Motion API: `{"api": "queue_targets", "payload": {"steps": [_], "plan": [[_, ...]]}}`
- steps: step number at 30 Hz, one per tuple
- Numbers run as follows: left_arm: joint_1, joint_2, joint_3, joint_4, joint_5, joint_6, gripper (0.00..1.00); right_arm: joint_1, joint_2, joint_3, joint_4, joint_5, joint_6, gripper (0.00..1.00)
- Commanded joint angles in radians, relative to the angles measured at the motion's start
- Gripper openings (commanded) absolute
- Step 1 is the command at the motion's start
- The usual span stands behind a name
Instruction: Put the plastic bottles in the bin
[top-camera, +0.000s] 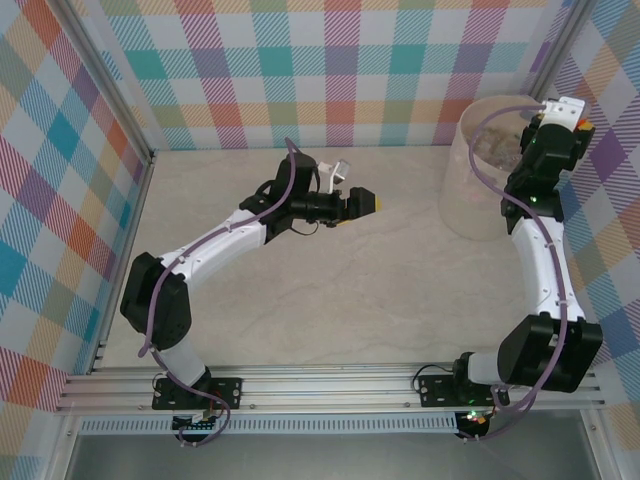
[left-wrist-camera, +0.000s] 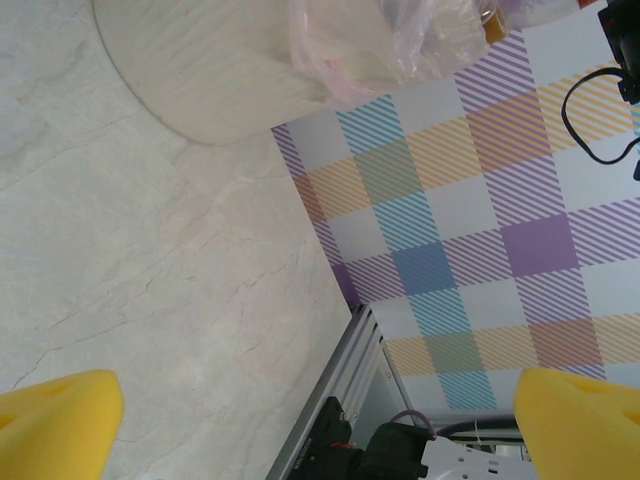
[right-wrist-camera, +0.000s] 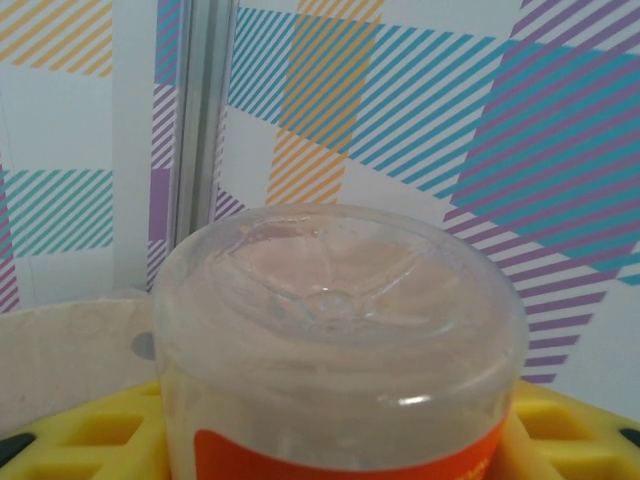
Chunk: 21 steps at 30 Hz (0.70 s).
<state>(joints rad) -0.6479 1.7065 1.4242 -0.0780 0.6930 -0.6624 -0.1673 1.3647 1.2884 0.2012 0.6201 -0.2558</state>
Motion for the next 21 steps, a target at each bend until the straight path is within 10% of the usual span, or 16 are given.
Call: {"api": "queue_targets", "payload": {"steps": [1,14,21], "plan": [[-0.016,-0.004,0.017,-0.015,-0.011,-0.001,1.00,-0.026,0.078,0.016,-0.095,-0.034,0.070,0.56],[-0.016,0.010,0.026,-0.045,-0.030,0.012,1.00,-0.037,0.293,0.294,-0.359,-0.055,0.070,0.68],[-0.016,0.028,0.044,-0.059,-0.031,0.012,1.00,-0.037,0.342,0.427,-0.481,-0.381,0.200,0.83]]}}
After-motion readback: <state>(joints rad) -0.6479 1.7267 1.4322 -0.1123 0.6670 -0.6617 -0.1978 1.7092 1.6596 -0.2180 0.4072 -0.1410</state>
